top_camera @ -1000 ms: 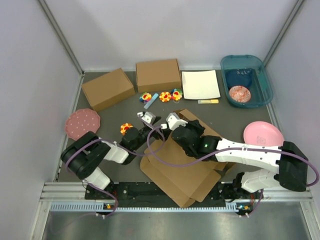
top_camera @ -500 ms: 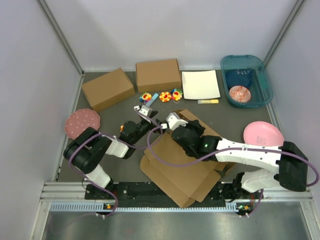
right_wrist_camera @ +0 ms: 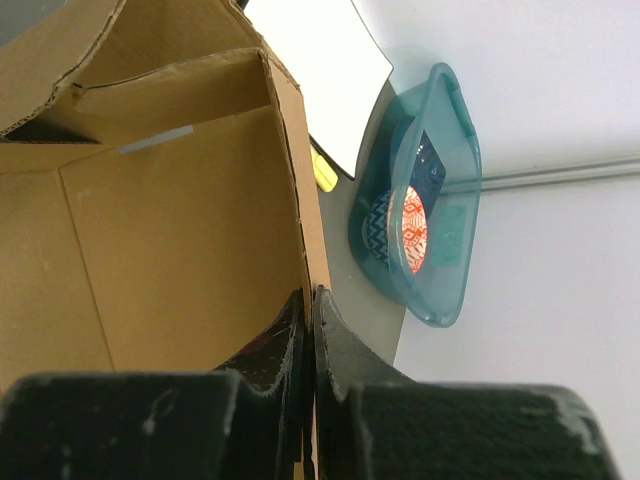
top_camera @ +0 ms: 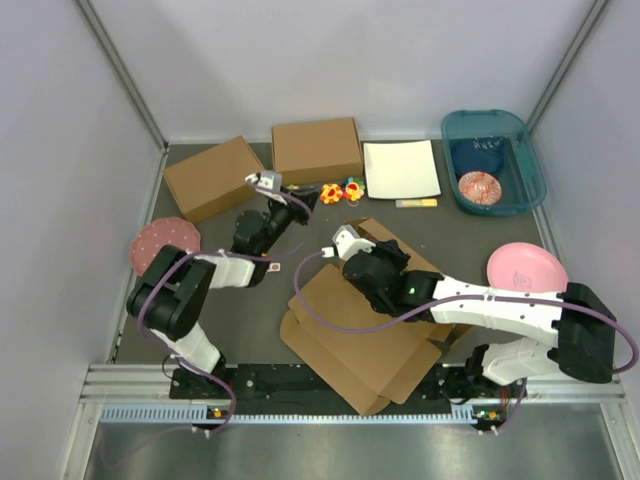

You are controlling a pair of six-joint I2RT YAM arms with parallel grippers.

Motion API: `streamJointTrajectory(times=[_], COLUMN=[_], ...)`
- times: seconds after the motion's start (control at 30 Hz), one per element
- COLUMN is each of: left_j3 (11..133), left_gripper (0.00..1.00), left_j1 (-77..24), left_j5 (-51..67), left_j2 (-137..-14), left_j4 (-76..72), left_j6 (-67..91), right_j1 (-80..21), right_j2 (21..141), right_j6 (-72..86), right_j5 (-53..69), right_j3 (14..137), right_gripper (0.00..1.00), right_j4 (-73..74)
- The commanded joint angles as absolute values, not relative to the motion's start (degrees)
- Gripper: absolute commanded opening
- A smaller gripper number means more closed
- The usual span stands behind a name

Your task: Fold the paper box

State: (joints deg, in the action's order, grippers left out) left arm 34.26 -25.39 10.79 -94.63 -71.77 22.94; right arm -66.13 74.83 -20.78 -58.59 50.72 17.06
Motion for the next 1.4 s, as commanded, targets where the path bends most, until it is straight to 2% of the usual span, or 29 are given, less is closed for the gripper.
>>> streamJointTrajectory(times=[0.0,0.1,0.27,0.47,0.97,1.07,1.1,1.13,1.23,1.37], left_j3=[40.9,43.1,43.9,40.2,31.4,28.5,26.5,25.6,23.3,22.7], left_gripper=[0.13,0.08,0.08,0.00,0.00,0.09,0.14,0.25,0.37,0.49], left_j1=[-25.2,-25.1,-25.1,-26.4,-35.1,-35.3,-35.4,-35.6,-36.1,-38.0], left_j5=[20.2,26.4,32.1,32.9,30.5,28.7,27.8,27.1,25.2,24.8], left_j2=[-98.6,-102.0,-107.0,-108.5,-104.1,-104.1,-103.9,-103.7,-103.2,-102.2], left_j4=[-70.5,-71.3,-72.6,-77.6,-82.5,-88.4,-90.1,-93.2,-95.6,-95.6], left_j6=[32.0,36.7,41.9,43.5,36.3,36.8,36.5,36.0,34.8,30.9], right_j1=[-66.4,-66.4,-66.4,-66.4,-67.2,-67.5,-67.6,-67.6,-67.9,-68.2], right_j2=[78.2,78.4,78.4,78.7,78.2,78.0,78.0,78.0,78.0,78.2], right_j6=[-13.9,-13.8,-13.7,-13.6,-13.7,-13.4,-13.2,-13.0,-12.7,-12.6], right_j5=[-43.0,-42.6,-42.4,-42.1,-42.3,-42.5,-42.6,-42.5,-42.5,-42.7], right_j3=[50.1,50.3,50.4,50.4,50.0,49.8,49.7,49.7,49.6,49.7], right_gripper=[0.00,0.00,0.00,0.00,0.00,0.00,0.00,0.00,0.00,0.00], right_j4=[19.2,19.2,19.2,19.1,18.7,18.9,18.9,19.0,19.2,19.4])
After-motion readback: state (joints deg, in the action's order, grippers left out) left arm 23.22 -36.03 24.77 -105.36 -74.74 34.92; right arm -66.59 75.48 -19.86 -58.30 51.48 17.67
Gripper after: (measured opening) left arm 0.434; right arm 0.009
